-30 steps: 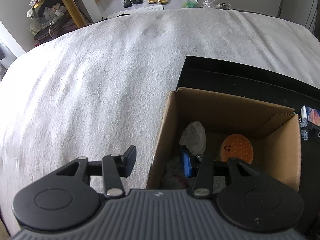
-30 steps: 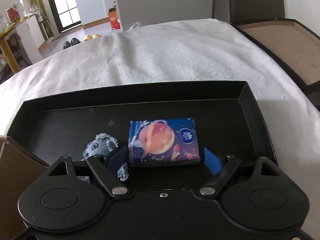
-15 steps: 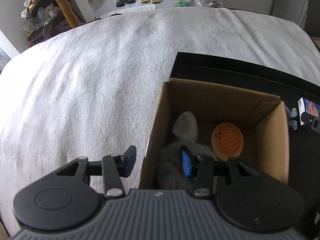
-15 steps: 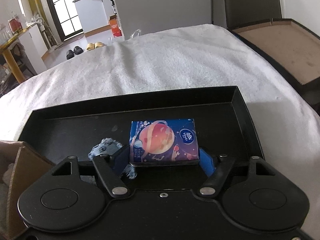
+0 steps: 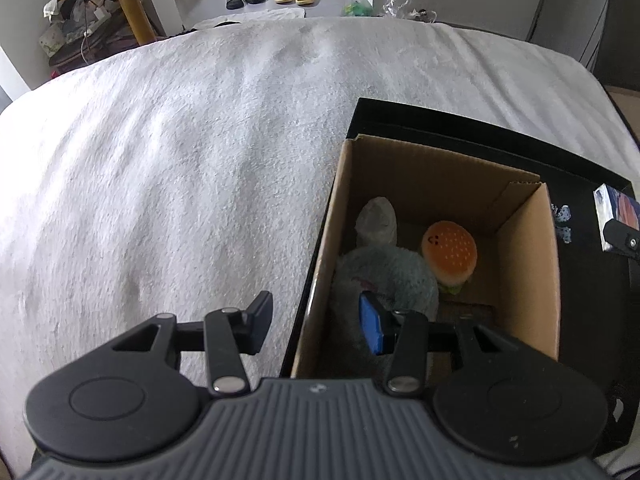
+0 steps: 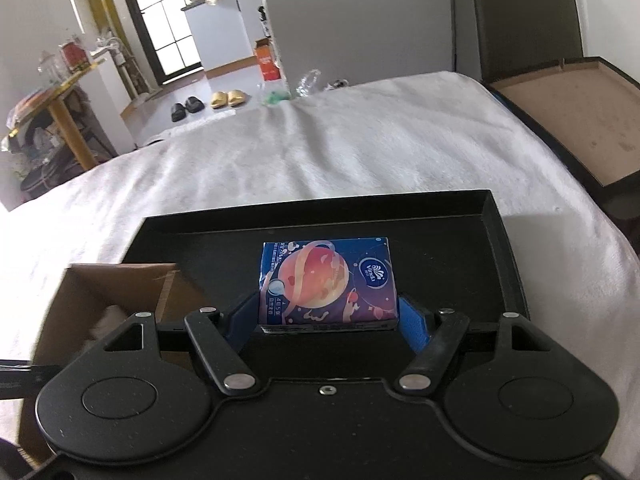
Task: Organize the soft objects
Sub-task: 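Lift the tissue pack with the right gripper and carry it over the box, then drop the tissue pack into the box by opening the right gripper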
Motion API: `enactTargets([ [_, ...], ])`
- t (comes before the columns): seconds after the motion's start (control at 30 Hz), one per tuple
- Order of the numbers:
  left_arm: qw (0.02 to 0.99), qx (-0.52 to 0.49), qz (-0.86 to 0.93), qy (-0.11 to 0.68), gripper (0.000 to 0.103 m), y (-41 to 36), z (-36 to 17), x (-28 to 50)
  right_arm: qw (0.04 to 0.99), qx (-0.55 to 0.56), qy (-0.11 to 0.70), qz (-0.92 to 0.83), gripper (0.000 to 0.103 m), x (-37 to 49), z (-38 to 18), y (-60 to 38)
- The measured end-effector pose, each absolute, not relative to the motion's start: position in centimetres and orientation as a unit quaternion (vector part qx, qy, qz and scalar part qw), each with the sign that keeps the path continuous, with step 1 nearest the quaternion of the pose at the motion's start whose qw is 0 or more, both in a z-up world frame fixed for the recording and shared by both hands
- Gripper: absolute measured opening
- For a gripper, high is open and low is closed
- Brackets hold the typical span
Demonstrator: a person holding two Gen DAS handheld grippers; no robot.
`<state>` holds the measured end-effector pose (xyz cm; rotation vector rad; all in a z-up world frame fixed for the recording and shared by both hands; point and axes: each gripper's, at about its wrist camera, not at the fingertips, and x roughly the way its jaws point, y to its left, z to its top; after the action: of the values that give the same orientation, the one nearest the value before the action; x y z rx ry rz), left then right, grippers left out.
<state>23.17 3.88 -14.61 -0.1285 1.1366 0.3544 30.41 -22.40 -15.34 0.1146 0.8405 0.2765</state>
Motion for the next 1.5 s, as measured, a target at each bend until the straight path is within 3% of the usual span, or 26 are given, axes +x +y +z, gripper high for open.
enactTargets([
  [0.9, 0.833, -0.128, 0.128, 0.523, 0.045, 6.4, -15.5, 20.2, 0.894, -0.049, 0.386, 0.223, 0.071, 24.4, -11.1, -13.2],
  [1.03, 0.833, -0.139, 0.119, 0.523, 0.038, 6.6, -16.0, 20.0, 0.887, -0.072, 0.393, 0.231, 0.072, 23.8, -11.5, -12.2],
  [1.17, 0.833, -0.144, 0.113, 0.522, 0.023, 6.8, -16.3, 19.9, 0.883, -0.087, 0.396, 0.235, 0.071, 23.5, -11.7, -11.4],
  [1.5, 0.835, -0.154, 0.11, 0.517, 0.018, 7.1, -16.3, 20.0, 0.879, -0.127, 0.401, 0.224, 0.077, 22.9, -12.2, -10.4],
])
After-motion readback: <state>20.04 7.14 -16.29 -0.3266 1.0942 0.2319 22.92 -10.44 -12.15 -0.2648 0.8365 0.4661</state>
